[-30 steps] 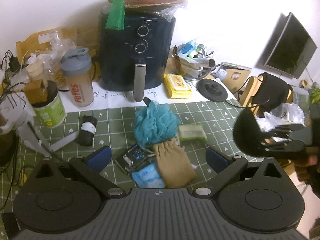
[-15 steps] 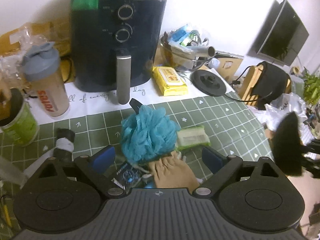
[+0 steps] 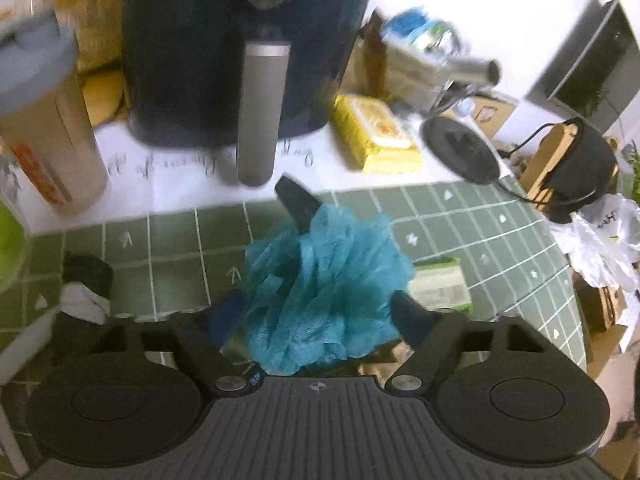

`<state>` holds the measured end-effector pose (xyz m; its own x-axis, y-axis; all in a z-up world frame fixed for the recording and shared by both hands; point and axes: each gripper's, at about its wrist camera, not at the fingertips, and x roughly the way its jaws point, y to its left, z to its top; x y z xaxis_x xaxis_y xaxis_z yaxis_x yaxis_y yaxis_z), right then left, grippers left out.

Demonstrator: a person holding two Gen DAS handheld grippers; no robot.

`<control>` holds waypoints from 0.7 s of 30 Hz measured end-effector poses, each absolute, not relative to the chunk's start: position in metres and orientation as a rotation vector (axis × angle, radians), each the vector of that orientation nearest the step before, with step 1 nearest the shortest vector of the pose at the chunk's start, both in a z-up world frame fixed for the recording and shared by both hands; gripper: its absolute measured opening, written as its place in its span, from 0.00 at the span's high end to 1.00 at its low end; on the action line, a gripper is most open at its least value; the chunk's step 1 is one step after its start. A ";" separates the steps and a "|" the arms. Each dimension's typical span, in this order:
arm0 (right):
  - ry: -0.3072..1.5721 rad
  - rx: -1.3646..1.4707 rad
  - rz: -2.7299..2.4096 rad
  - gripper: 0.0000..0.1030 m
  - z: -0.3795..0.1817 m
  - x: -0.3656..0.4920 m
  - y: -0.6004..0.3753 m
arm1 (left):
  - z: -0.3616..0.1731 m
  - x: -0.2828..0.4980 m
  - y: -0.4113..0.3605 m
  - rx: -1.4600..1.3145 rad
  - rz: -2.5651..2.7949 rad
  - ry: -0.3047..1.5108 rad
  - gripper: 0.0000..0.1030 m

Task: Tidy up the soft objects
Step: 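Lift the black sponge with the right gripper while the left gripper grasps the blue loofah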

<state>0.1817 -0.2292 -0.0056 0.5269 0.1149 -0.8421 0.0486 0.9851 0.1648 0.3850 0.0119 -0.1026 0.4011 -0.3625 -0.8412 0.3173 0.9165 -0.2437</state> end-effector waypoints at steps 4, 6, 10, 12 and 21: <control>1.018 0.189 0.017 0.56 -0.005 0.175 -0.232 | -0.114 0.391 0.014 -0.104 -0.439 1.100 0.55; 1.016 0.191 0.010 0.56 -0.003 0.172 -0.232 | -0.114 0.392 0.015 -0.136 -0.443 1.102 0.67; 1.010 0.192 0.007 0.56 -0.001 0.169 -0.233 | -0.105 0.388 0.014 -0.126 -0.441 1.088 0.83; 1.006 0.189 0.011 0.56 0.000 0.170 -0.232 | -0.099 0.384 0.013 -0.122 -0.445 1.075 0.84; 0.979 0.175 0.051 0.56 0.007 0.176 -0.231 | -0.063 0.366 0.018 -0.148 -0.452 0.987 0.86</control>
<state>0.1761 -0.2308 0.0074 0.5582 0.1219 -0.8207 0.0357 0.9847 0.1706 0.3664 0.0183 -0.0629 0.4676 -0.4327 -0.7708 0.3010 0.8978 -0.3214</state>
